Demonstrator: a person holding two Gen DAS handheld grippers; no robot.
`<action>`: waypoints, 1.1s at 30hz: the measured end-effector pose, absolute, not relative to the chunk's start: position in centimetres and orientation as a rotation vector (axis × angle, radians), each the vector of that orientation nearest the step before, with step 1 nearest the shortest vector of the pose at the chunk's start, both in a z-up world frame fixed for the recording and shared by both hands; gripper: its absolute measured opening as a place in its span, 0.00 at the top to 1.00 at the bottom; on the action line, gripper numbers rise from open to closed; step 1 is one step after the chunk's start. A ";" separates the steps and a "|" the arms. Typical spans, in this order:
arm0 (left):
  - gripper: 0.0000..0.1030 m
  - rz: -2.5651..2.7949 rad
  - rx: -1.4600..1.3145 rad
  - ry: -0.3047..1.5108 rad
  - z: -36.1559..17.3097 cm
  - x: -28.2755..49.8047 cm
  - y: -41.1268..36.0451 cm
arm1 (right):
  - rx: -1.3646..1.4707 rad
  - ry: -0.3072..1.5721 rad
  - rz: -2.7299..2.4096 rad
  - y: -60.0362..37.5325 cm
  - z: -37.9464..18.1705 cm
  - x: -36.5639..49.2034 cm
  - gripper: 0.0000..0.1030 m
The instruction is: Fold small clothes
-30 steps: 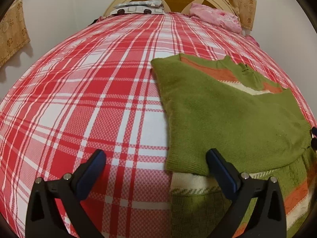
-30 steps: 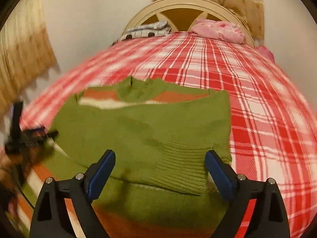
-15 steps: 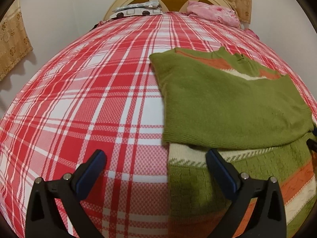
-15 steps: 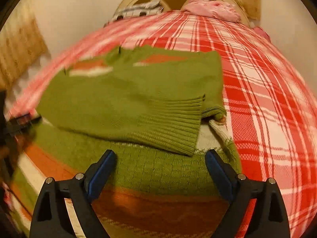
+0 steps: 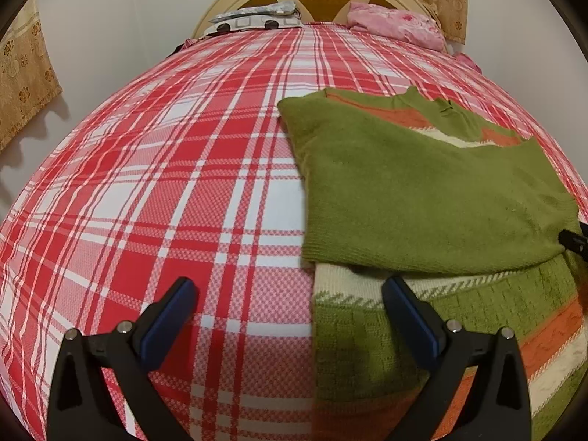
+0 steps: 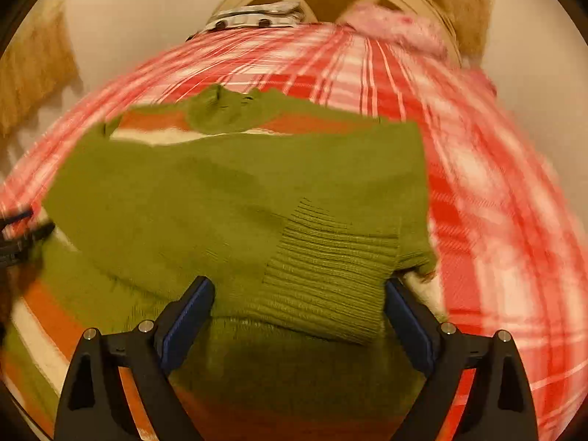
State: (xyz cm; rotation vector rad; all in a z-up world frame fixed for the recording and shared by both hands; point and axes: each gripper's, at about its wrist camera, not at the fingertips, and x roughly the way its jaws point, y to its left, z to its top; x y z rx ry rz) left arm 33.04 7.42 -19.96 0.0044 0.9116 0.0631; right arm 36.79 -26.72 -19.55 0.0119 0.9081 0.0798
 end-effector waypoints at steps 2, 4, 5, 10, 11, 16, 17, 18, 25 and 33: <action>0.00 0.058 -0.027 0.936 -19.9 32.5 7.6 | 0.011 0.894 0.075 -26.9 -19.1 35.9 0.10; 0.00 0.038 -0.038 0.937 -19.5 31.3 7.6 | -0.007 0.899 0.081 -27.0 -18.9 34.6 0.10; 0.00 0.030 -0.044 0.927 -19.1 30.5 7.6 | -0.022 0.899 0.076 -27.0 -18.8 33.9 0.10; 0.00 -0.051 -0.053 0.884 -18.5 25.1 6.8 | -0.023 0.892 0.106 -27.6 -17.9 30.1 0.10; 0.00 -0.058 -0.032 0.875 -18.6 23.9 6.3 | -0.034 0.889 0.096 -27.6 -17.8 29.4 0.10; 0.00 -0.064 0.025 0.853 -18.8 21.1 5.0 | -0.036 0.930 0.080 -27.4 -18.6 27.6 0.10; 0.00 -0.068 0.026 0.852 -18.7 20.7 5.0 | -0.041 0.942 0.072 -27.2 -19.1 27.2 0.10; 0.00 -0.072 0.024 0.846 -18.6 20.1 4.9 | -0.046 0.931 0.063 -27.0 -19.2 26.7 0.10; 0.00 -0.082 0.009 0.831 -18.0 17.4 4.6 | -0.052 0.962 0.064 -26.7 -19.2 24.7 0.09; 0.00 -0.100 0.003 0.861 -18.7 14.7 4.6 | -0.026 0.922 0.050 -26.9 -19.4 22.8 0.09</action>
